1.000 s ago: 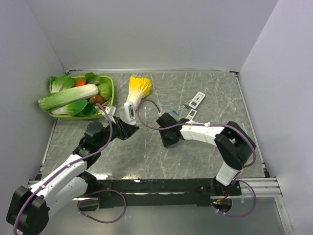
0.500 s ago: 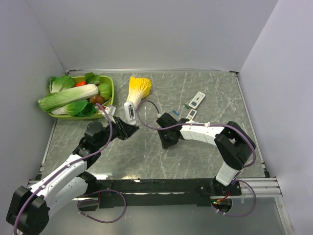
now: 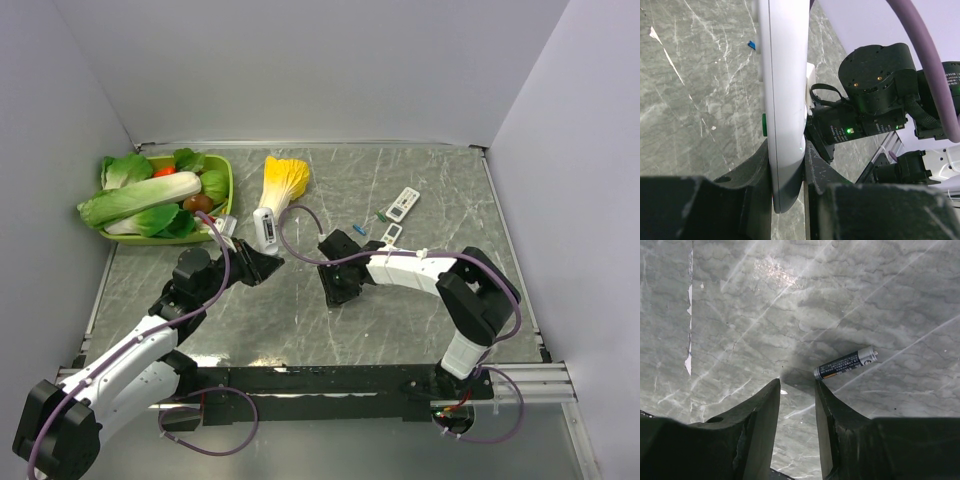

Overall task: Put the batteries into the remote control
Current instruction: Place the battery at the center of the board.

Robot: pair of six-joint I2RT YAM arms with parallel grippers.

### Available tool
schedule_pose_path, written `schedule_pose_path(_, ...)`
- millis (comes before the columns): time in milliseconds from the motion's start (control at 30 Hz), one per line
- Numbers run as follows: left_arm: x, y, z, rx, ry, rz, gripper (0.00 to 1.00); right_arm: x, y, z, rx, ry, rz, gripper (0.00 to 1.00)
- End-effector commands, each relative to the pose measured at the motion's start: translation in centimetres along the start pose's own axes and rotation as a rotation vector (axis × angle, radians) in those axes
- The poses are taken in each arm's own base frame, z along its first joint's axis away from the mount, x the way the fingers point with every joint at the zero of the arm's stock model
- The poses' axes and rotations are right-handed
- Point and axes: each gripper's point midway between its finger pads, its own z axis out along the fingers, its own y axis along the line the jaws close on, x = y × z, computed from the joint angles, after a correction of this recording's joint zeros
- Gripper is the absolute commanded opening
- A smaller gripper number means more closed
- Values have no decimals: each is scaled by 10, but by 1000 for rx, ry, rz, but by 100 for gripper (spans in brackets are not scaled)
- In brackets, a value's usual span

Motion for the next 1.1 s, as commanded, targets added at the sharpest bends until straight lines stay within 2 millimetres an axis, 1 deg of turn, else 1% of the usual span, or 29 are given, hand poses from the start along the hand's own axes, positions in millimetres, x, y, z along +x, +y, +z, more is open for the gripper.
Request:
schedule_pose_path(0, -11, -6, -2, 19, -42, 15, 1, -7, 10, 8, -19, -7, 0, 42)
schedule_pose_path(167, -12, -5, -4, 15, -51, 17, 1, -18, 10, 12, -13, -54, 1, 43)
schedule_pose_path(233, -13, -6, -5, 14, -55, 18, 1, -20, 10, 13, -11, -60, -3, 44)
schedule_pose_path(333, -15, -5, -7, 7, -69, 21, 1, -26, 13, 10, -28, -85, -30, 44)
schedule_pose_path(433, -16, -4, -9, 0, -80, 24, 1, -38, 26, -7, -94, -139, -90, 46)
schedule_pose_path(467, -18, -5, -11, 0, -87, 26, 1, -42, 33, -17, -130, -161, -136, 46)
schedule_pose_path(533, -17, -3, -12, -6, -90, 28, 1, -43, 40, -28, -173, -172, -194, 47)
schedule_pose_path(567, -18, -4, -12, -4, -94, 29, 1, -44, 45, -38, -211, -184, -262, 47)
schedule_pose_path(600, -18, -4, -13, -7, -96, 29, 1, -45, 47, -43, -221, -192, -295, 47)
schedule_pose_path(633, -19, -4, -13, -7, -99, 30, 1, -41, 45, -47, -218, -183, -323, 47)
schedule_pose_path(700, -19, -4, -15, -6, -105, 36, 1, -41, 40, -56, -211, -199, -438, 47)
schedule_pose_path(733, -20, -5, -15, -3, -106, 38, 1, -38, 30, -57, -176, -184, -466, 47)
schedule_pose_path(767, -21, -5, -16, -2, -111, 40, 1, -40, 22, -58, -146, -191, -546, 47)
schedule_pose_path(833, -21, -6, -17, 5, -112, 45, 1, -40, 1, -59, -87, -163, -576, 45)
schedule_pose_path(867, -21, -7, -17, 9, -115, 46, 1, -42, -2, -59, -86, -155, -625, 44)
schedule_pose_path(933, -20, -7, -17, 11, -112, 46, 1, -45, -10, -58, -100, -142, -636, 44)
schedule_pose_path(967, -20, -7, -17, 10, -111, 46, 1, -49, -17, -58, -97, -143, -659, 44)
schedule_pose_path(1067, -20, -8, -17, 14, -109, 49, 1, -56, -23, -51, -95, -133, -754, 45)
